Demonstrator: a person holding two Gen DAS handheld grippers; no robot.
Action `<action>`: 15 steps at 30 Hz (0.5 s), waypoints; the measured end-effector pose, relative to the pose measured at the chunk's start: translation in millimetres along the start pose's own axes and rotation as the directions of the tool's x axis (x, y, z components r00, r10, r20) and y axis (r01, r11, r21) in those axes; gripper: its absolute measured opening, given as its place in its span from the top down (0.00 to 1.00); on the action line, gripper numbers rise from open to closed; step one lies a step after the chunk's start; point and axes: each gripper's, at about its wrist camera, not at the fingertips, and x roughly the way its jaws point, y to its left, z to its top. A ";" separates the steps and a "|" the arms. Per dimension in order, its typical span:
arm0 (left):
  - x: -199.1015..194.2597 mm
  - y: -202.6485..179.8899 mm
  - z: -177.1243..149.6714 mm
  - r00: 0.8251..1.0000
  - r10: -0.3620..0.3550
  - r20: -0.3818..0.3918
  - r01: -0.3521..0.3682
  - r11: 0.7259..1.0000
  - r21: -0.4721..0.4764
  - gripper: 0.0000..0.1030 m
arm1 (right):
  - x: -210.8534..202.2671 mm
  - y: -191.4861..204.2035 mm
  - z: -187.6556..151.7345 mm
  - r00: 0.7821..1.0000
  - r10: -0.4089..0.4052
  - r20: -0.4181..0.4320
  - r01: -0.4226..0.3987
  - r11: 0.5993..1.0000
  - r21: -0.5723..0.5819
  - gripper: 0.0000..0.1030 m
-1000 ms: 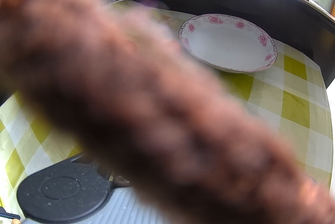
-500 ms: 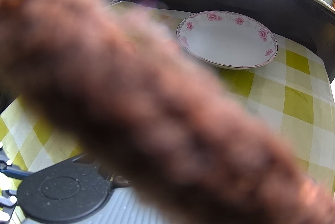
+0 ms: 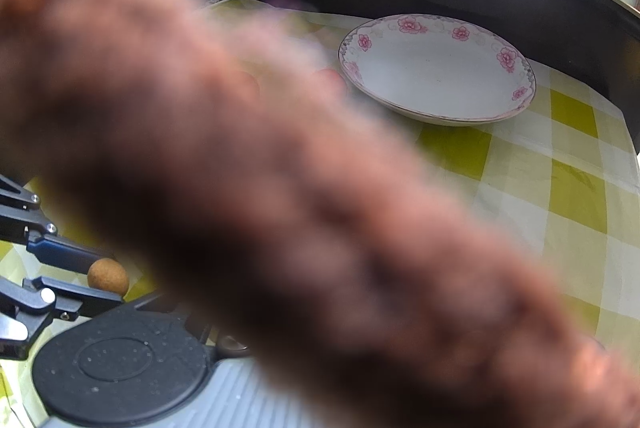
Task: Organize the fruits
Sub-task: 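Lift the brown fruit with the left tool while the right tool lifts the tomato, then open both tools over the white plate, dropping the tomato and brown fruit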
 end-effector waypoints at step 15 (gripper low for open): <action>-0.5 0.9 59.9 0.994 -0.010 0.106 0.010 1.000 0.009 0.69 | -13.6 -8.5 26.9 0.998 -0.021 0.058 0.017 0.998 0.059 0.71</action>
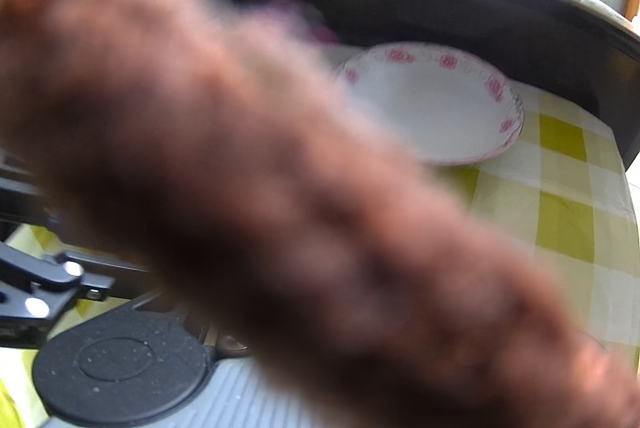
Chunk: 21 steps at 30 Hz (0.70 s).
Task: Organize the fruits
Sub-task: 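Open both tools over the white plate, dropping the tomato and brown fruit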
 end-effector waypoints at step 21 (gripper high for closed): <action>84.9 -3.1 101.0 0.994 0.064 0.084 -0.066 0.997 0.026 0.69 | 19.2 -72.9 62.6 0.985 -0.149 0.088 0.138 0.983 0.119 0.71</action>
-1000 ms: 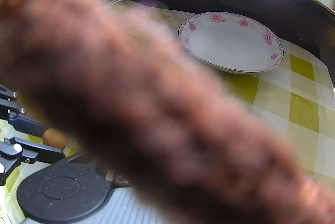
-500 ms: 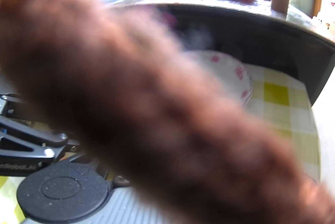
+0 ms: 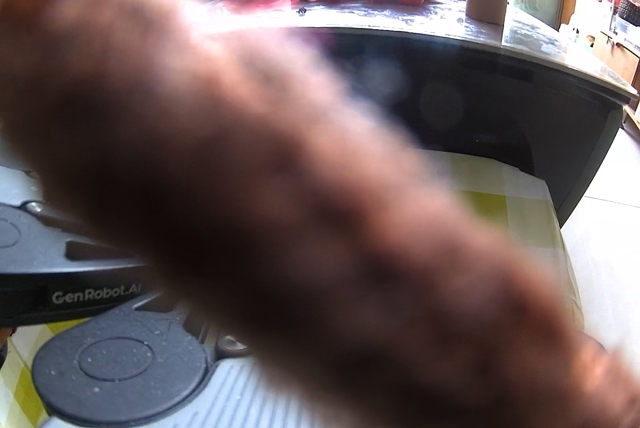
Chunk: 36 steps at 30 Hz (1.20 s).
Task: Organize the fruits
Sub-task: 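Open both tools over the white plate, dropping the tomato and brown fruit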
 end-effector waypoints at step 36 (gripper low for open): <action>-9.5 3.7 -1.5 0.998 0.062 0.021 -0.062 0.998 0.023 0.52 | 4.7 0.3 -0.5 0.999 -0.024 0.022 0.024 1.000 0.004 0.59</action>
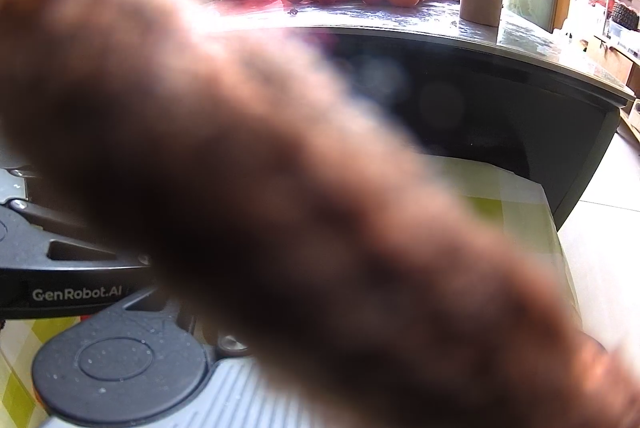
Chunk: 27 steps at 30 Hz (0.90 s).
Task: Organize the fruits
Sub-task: 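Open both tools over the white plate, dropping the tomato and brown fruit, then reach the right tool to the small tangerine and close on it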
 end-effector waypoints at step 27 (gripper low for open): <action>-67.9 21.3 -64.4 0.998 0.053 -0.041 -0.053 0.999 0.009 0.37 | -45.1 62.6 -39.7 0.984 0.168 -0.052 -0.173 0.978 -0.117 0.59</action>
